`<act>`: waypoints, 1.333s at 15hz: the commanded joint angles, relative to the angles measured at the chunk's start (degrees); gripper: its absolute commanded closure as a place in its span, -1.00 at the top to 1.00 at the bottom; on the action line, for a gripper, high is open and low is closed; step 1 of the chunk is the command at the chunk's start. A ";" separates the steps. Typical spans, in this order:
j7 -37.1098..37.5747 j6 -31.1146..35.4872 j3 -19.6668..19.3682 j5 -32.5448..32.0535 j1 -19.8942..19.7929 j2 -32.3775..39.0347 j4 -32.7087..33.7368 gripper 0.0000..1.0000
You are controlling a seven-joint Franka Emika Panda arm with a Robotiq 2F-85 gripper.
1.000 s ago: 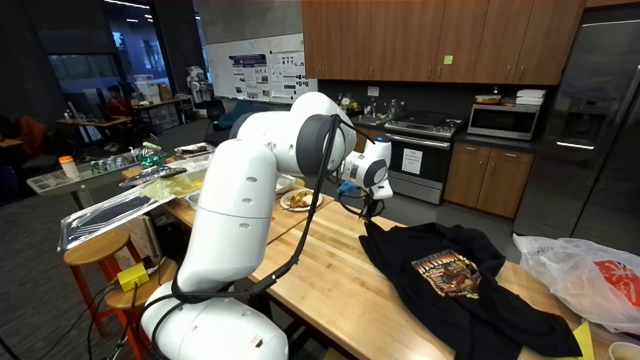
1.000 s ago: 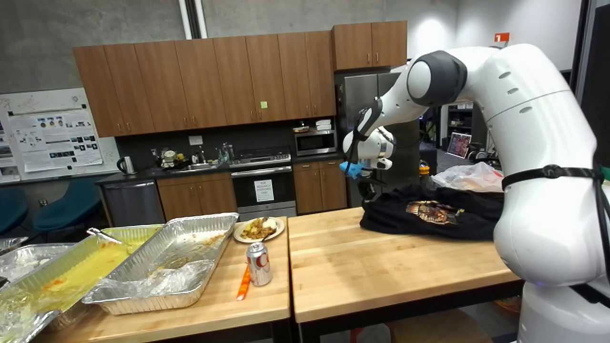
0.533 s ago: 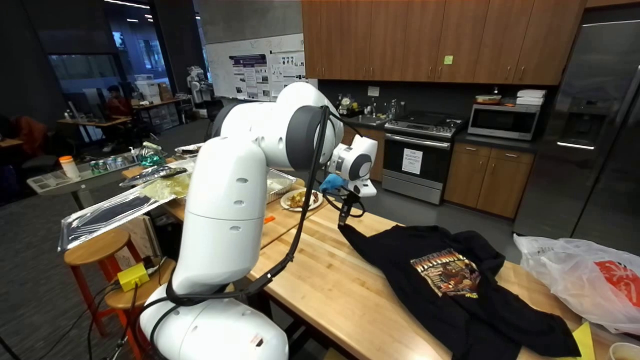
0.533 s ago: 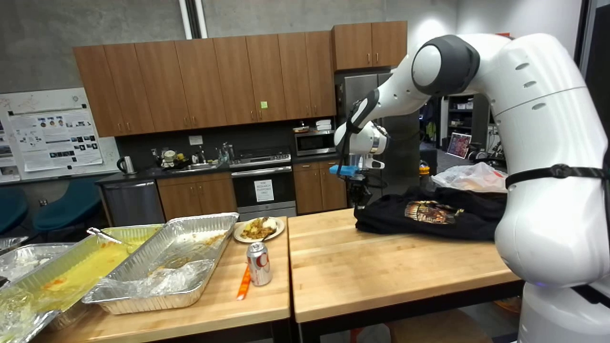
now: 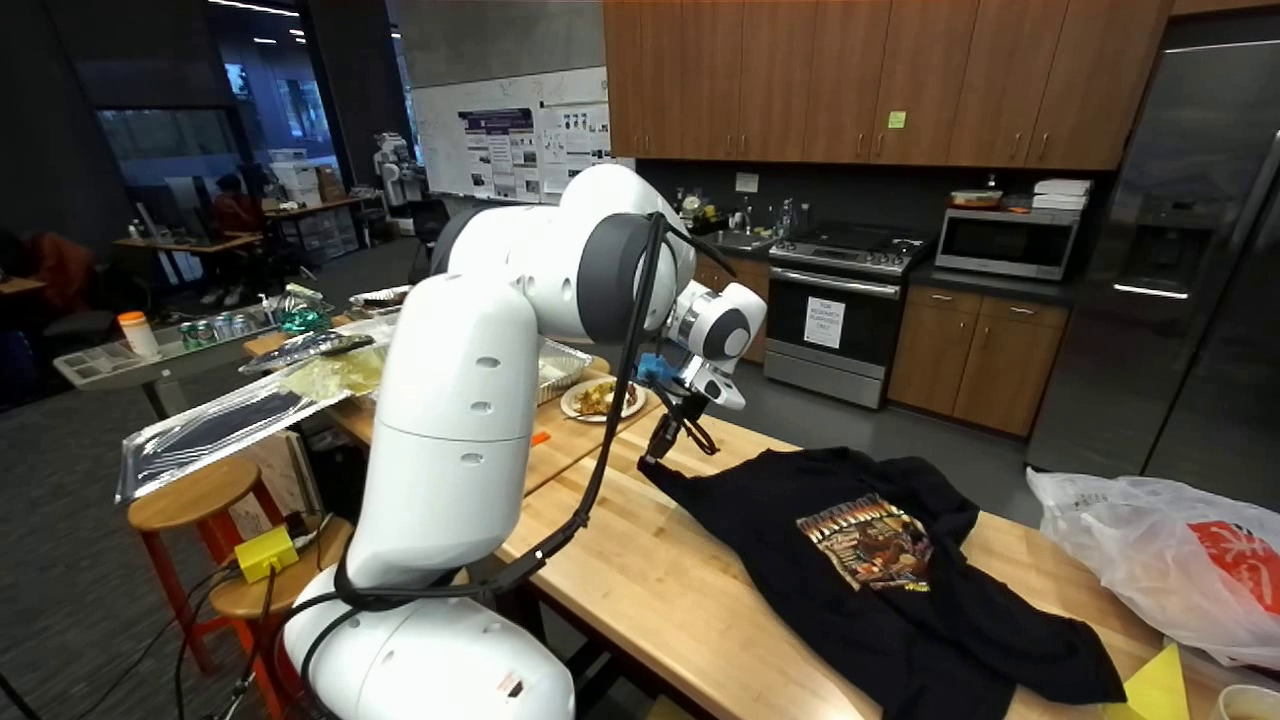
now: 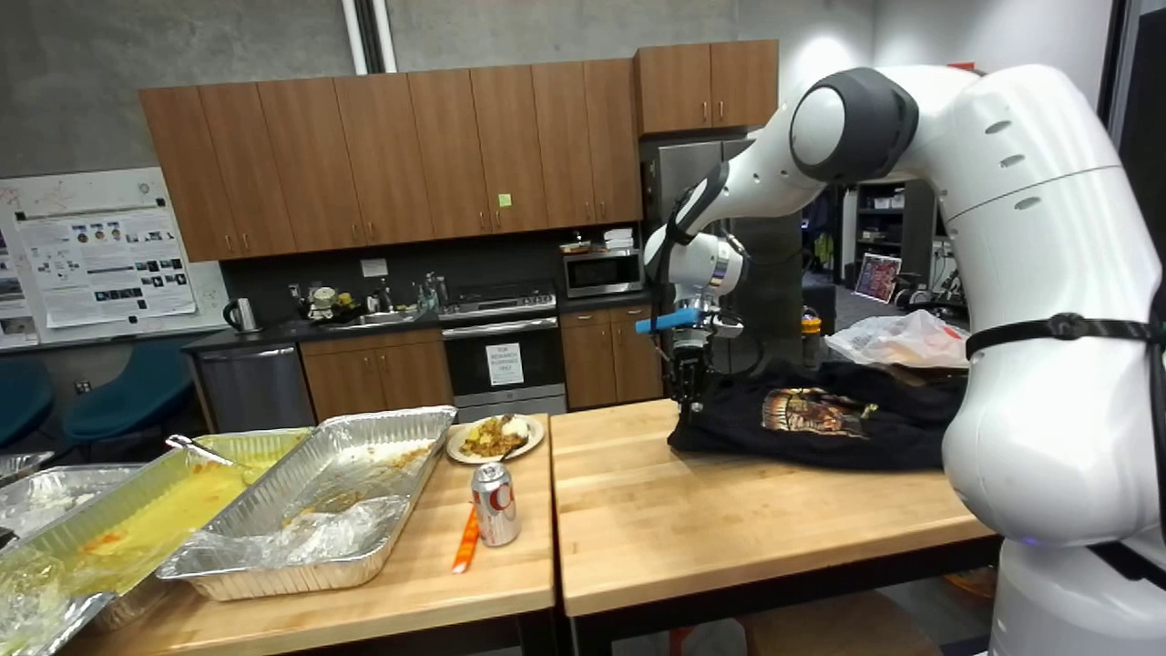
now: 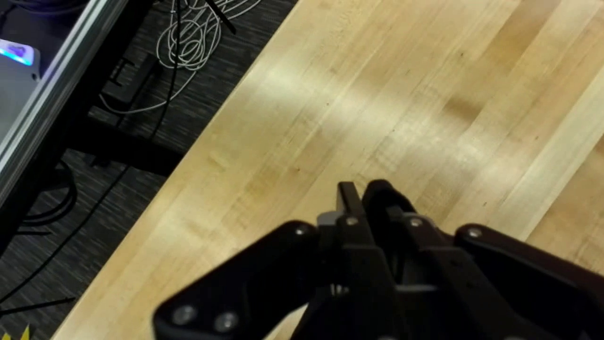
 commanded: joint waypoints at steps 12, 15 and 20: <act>-8.28 15.05 -7.49 -8.48 -5.23 1.11 7.53 1.00; -13.59 15.73 -5.81 -7.17 -4.61 1.24 5.68 1.00; -15.29 14.53 -5.58 -7.61 -3.43 1.62 5.37 1.00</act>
